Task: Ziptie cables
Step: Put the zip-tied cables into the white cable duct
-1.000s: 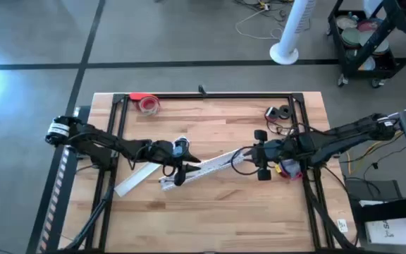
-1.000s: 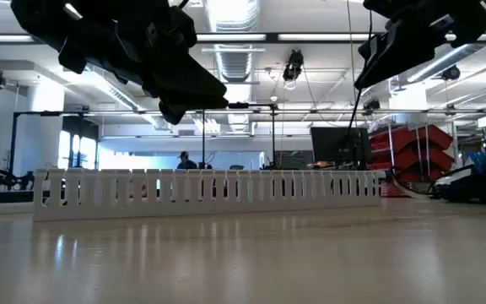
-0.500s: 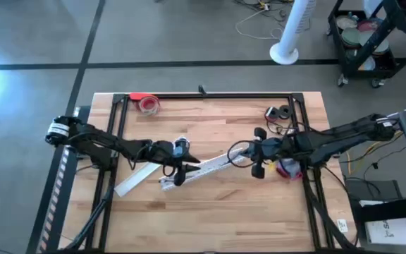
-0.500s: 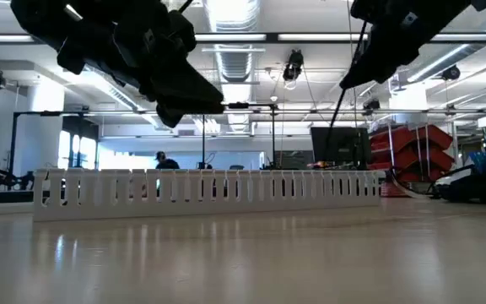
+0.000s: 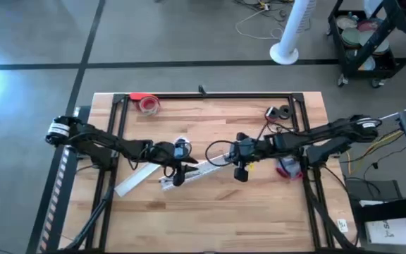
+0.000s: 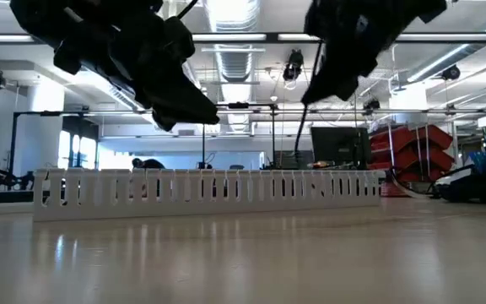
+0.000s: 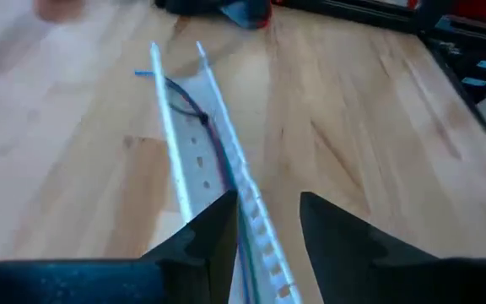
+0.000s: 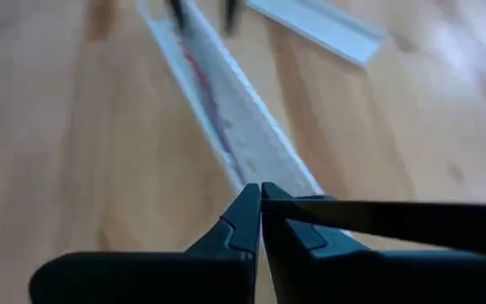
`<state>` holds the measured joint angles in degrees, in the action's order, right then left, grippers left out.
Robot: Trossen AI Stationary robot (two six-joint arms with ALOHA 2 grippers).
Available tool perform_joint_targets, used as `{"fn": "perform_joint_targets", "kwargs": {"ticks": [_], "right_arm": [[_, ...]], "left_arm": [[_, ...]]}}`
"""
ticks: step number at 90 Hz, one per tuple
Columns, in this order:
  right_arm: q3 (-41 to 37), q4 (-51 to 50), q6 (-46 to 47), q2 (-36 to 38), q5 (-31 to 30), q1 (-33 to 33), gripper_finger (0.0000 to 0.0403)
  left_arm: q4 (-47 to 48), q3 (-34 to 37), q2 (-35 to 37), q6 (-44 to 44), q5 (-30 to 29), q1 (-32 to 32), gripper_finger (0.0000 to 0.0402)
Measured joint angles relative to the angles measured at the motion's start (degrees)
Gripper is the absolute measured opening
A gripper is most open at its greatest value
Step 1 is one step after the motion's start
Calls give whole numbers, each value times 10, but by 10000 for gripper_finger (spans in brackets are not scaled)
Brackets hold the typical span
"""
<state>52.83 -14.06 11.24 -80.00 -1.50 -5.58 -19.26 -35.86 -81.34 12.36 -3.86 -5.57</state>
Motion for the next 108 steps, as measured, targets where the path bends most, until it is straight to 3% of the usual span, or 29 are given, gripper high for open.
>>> {"fn": "perform_joint_targets", "kwargs": {"ticks": [27, 52, 65, 94, 108], "right_arm": [[98, -86, 35, -66, -1, 22, 0], [116, -109, 83, -132, 4, 63, 0], [136, -108, 84, -153, 34, 69, 0], [146, -109, 103, -155, 49, 104, 0], [144, -109, 107, -174, 50, 113, 0]], "left_arm": [[-66, 0, 0, -56, -17, 0, 116], [-61, 3, 0, -58, -17, 0, 116], [-59, 4, 0, -58, -17, 0, 116], [-47, 9, -1, -57, -31, 0, 116], [-57, 9, -45, -54, -47, 1, 116]]}}
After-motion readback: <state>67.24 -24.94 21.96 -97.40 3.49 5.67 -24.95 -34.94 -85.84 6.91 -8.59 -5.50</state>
